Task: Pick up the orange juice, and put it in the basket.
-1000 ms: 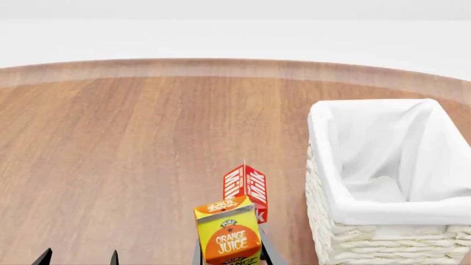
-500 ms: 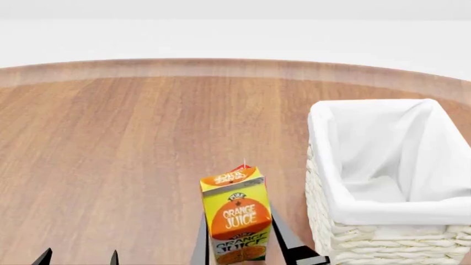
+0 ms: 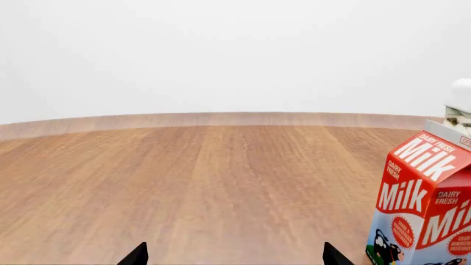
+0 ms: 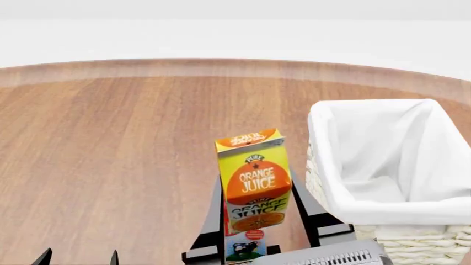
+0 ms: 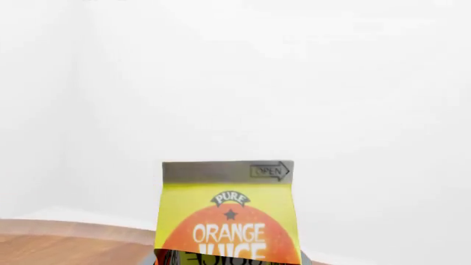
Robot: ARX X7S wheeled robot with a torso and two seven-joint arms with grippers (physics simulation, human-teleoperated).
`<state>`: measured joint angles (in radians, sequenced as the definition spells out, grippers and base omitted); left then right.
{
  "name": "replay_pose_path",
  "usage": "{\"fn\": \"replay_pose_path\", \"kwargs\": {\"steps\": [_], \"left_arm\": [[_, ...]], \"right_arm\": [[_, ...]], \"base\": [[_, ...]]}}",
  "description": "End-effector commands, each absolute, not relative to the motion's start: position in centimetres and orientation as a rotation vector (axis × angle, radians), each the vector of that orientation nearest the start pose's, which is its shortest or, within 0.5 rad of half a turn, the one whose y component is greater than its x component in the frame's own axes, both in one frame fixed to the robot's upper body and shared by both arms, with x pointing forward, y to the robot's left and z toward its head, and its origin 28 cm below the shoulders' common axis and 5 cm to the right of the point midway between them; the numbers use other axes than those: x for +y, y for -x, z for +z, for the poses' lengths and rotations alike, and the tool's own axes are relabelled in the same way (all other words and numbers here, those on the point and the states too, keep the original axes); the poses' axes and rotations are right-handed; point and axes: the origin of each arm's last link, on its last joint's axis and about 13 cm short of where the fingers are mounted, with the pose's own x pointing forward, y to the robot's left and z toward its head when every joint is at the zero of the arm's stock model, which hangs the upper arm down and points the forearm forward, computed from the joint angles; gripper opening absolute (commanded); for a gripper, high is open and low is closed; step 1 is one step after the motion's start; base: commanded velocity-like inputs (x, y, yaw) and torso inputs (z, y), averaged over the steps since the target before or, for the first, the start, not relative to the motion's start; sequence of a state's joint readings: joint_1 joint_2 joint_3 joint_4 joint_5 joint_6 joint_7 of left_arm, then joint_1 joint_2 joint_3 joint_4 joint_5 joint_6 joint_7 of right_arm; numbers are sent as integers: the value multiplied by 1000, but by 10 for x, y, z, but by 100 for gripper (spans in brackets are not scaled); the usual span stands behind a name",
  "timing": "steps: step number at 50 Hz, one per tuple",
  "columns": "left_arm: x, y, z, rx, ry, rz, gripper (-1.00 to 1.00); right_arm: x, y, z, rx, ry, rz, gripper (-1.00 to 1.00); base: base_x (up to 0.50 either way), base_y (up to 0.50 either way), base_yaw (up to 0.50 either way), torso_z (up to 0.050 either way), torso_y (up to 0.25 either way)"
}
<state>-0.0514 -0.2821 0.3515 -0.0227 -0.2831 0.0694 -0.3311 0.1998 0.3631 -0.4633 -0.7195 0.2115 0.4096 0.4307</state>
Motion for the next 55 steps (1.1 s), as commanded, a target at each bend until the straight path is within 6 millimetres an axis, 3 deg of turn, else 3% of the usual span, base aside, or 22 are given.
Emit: {"fn": "replay_pose_path", "kwargs": {"steps": [1, 36, 55], "left_arm": [[205, -211, 13, 0, 0, 0, 100], [205, -211, 13, 0, 0, 0, 100], [205, -211, 13, 0, 0, 0, 100]], "right_arm": [[-70, -197, 165, -431, 138, 127, -100], [-88, -196, 205, -513, 177, 48, -100], [-104, -195, 208, -514, 168, -11, -100]], "base": [[0, 0, 0, 0, 0], [0, 0, 0, 0, 1], [0, 0, 0, 0, 1]]}}
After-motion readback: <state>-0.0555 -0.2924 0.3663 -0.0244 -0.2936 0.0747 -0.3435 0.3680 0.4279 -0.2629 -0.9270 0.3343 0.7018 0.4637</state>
